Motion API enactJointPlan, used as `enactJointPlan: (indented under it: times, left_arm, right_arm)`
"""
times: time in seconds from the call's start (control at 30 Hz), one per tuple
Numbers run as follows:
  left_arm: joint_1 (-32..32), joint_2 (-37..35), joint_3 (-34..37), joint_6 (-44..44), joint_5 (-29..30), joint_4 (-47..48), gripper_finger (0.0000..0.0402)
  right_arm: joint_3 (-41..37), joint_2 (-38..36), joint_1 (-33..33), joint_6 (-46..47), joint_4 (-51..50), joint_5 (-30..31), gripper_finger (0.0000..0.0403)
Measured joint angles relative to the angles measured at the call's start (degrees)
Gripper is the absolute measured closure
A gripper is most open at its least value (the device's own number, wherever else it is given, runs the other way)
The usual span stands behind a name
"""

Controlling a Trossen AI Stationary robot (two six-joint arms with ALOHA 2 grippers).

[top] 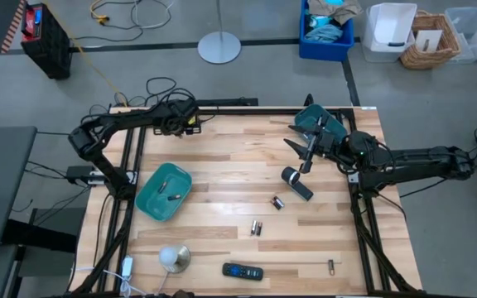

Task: Sort batteries
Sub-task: Put the black battery into the green bin

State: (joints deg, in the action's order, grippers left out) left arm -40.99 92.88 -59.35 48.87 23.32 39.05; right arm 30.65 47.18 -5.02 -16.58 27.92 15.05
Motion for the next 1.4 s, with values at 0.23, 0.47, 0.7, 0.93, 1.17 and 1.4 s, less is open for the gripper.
enactJointPlan:
  times: [0.23,0.47,0.7,0.93,1.17,1.4]
  left_arm:
    - [0.09,0.00,0.00,-1.69,-2.10,0.04,0.0175]
    - [0.00,0.00,3.95,0.14,-2.26,-0.13,0.0175]
    - [-0.50,0.00,9.33,0.90,-2.26,-9.14,0.0175]
    - [-1.21,0.00,10.88,0.47,-1.65,-16.09,0.0175]
    - [-2.82,0.19,10.91,1.37,0.69,-15.42,0.0175]
    - [-2.97,5.90,10.70,1.56,0.44,-18.03,0.0175]
  right_arm:
    - [0.00,0.00,0.00,-0.02,-0.02,0.00,0.0188]
    - [0.00,0.00,0.00,0.00,-0.04,0.00,0.0188]
    - [0.00,0.00,0.00,0.00,-0.04,0.00,0.0188]
    - [0.00,0.00,0.00,0.02,-0.04,0.00,0.0188]
    - [0.00,0.00,0.00,0.02,-0.02,0.00,0.0188]
    - [0.00,0.00,0.00,0.04,-0.04,0.00,0.0188]
